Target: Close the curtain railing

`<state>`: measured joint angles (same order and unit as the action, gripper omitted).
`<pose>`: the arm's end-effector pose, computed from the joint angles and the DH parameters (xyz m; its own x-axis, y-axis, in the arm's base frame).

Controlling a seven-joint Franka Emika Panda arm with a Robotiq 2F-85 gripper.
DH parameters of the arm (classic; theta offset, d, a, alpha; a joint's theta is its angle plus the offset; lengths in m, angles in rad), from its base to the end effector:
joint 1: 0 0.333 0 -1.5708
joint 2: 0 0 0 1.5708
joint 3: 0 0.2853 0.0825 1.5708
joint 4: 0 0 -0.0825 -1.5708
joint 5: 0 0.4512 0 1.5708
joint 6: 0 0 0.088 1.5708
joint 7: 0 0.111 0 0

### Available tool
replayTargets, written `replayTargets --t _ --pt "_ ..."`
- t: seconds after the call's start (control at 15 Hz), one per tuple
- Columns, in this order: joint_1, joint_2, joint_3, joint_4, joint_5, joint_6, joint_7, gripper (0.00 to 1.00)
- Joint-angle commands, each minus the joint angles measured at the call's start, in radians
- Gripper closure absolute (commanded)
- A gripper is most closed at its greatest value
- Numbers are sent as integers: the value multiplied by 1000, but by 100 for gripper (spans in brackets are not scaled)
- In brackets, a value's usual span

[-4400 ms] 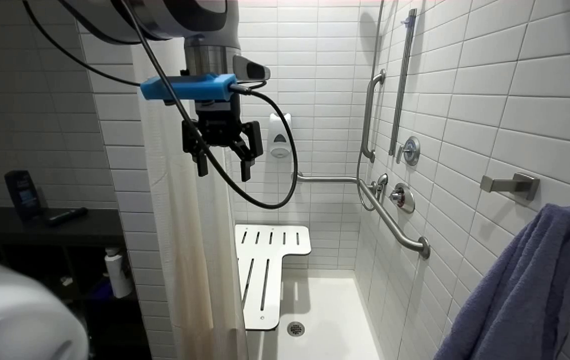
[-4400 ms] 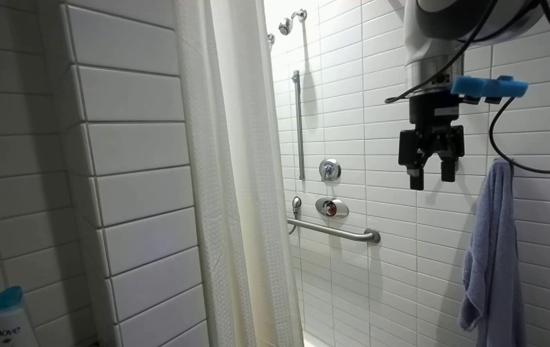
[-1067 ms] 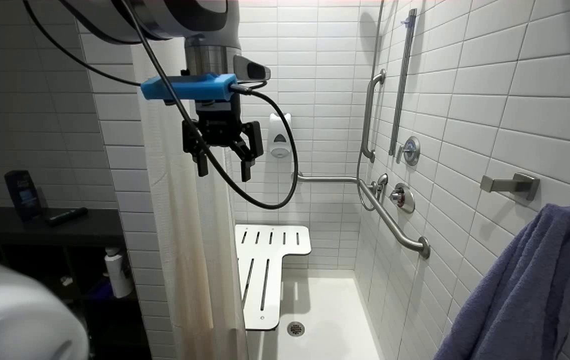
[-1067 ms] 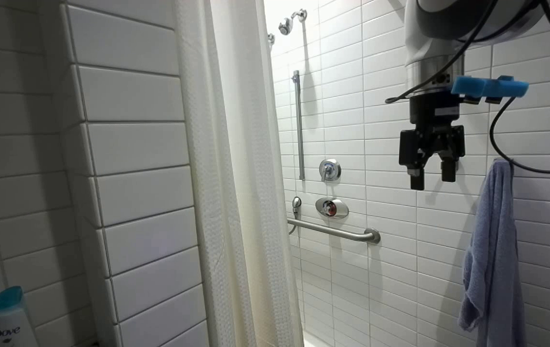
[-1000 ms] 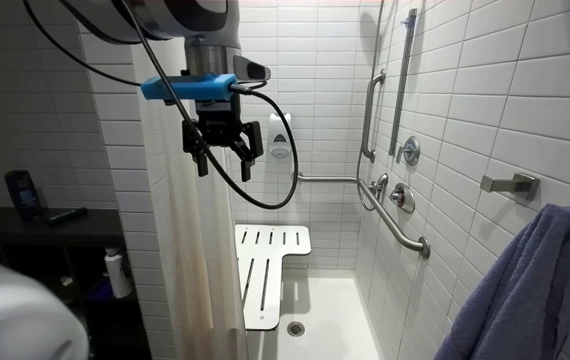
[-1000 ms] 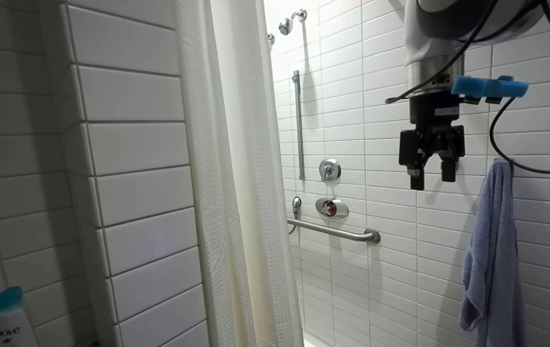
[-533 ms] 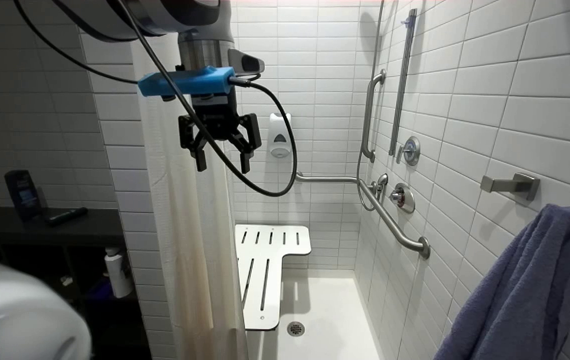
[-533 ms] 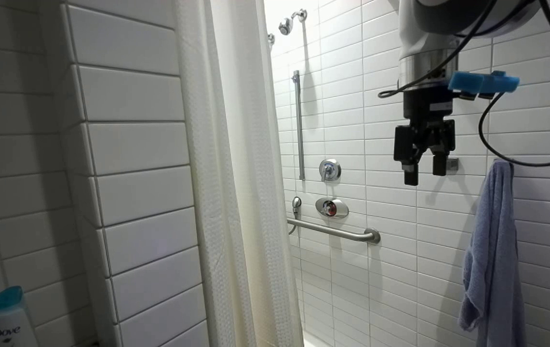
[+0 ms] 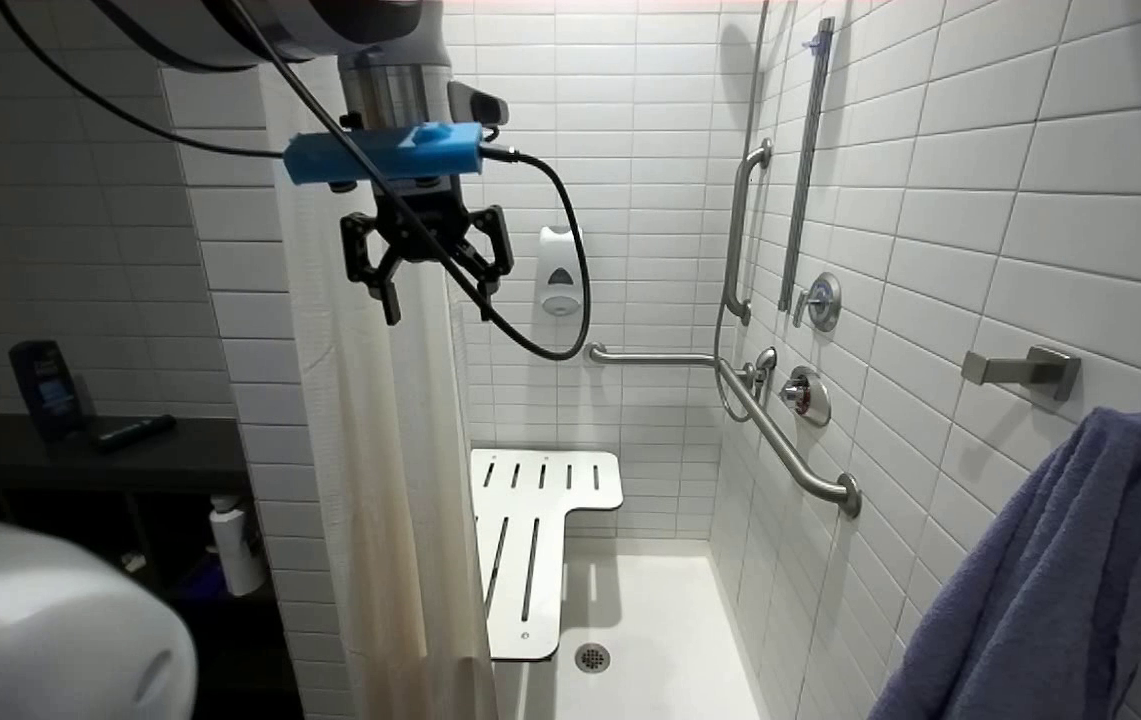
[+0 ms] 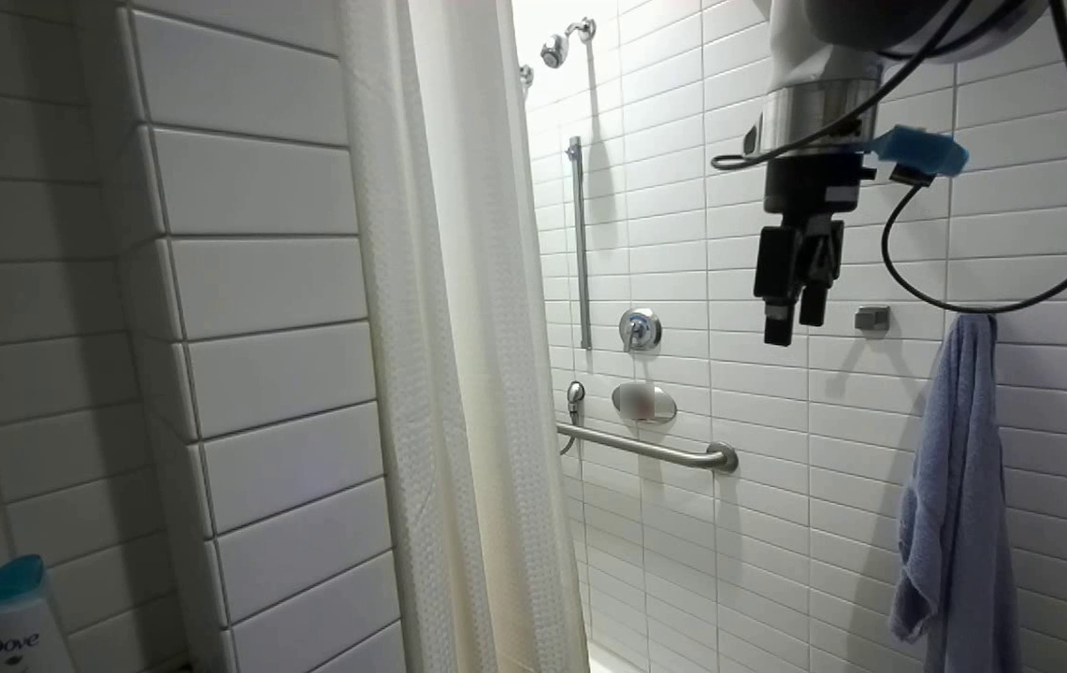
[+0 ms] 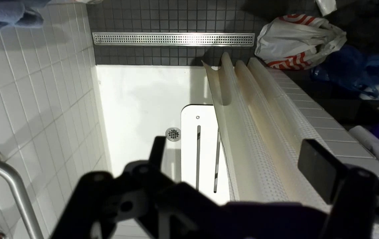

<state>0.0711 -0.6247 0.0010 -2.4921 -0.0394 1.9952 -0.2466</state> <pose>0.4561 0.0304 0.4609 0.9378 0.3279 0.1140 0.3219 -0.9443 0.0681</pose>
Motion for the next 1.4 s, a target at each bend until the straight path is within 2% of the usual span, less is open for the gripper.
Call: replayTargets --t 0.0,0.4,1.07,1.33 --pt "54 -12 -45 -4 24 23 -125 0" --pt "94 -20 -80 -14 28 41 -266 0" --pt "91 7 -74 16 38 4 -248 0" --pt "101 1 -81 11 34 32 -285 0"
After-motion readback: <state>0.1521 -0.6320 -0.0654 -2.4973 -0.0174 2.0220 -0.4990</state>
